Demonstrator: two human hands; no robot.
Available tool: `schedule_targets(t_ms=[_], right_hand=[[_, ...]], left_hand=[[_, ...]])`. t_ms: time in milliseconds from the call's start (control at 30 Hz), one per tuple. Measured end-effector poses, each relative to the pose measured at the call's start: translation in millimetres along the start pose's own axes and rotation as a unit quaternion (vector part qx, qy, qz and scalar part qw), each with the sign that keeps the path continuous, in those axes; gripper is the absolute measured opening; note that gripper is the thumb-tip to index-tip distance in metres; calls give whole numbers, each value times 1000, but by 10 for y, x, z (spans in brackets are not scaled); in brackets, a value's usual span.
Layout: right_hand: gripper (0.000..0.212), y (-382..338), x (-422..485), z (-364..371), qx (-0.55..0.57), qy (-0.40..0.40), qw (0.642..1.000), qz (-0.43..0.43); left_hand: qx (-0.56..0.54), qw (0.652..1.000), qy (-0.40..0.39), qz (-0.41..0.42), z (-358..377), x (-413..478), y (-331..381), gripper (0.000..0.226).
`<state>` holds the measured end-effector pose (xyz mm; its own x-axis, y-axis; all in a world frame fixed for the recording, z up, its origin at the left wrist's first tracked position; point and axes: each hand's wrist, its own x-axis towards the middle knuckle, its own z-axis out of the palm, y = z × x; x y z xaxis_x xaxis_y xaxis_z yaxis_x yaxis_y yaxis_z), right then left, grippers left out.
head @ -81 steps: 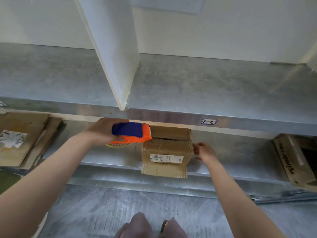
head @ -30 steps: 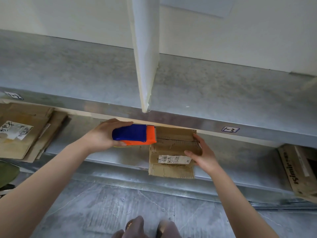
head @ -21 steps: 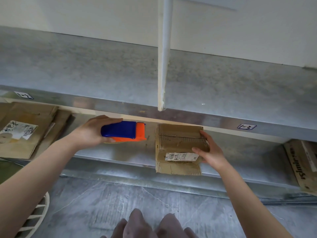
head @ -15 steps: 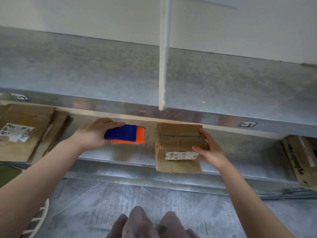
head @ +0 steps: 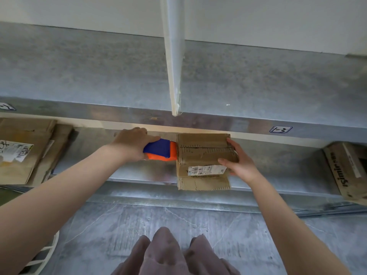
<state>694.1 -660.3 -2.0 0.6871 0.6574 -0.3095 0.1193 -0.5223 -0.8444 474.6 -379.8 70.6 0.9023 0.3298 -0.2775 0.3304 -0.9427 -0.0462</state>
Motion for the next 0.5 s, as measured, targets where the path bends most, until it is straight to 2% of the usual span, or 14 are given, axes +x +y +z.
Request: schedule_targets(t_ms=[233,500], right_hand=[[80,-49,3,-1,4,-9,1000,10],[81,-46,0,-6,14,-12,1000,13]], left_hand=[[49,999,-23,3,-215,91,190,40],[64,993,-57,-78,-291,91,425,40]])
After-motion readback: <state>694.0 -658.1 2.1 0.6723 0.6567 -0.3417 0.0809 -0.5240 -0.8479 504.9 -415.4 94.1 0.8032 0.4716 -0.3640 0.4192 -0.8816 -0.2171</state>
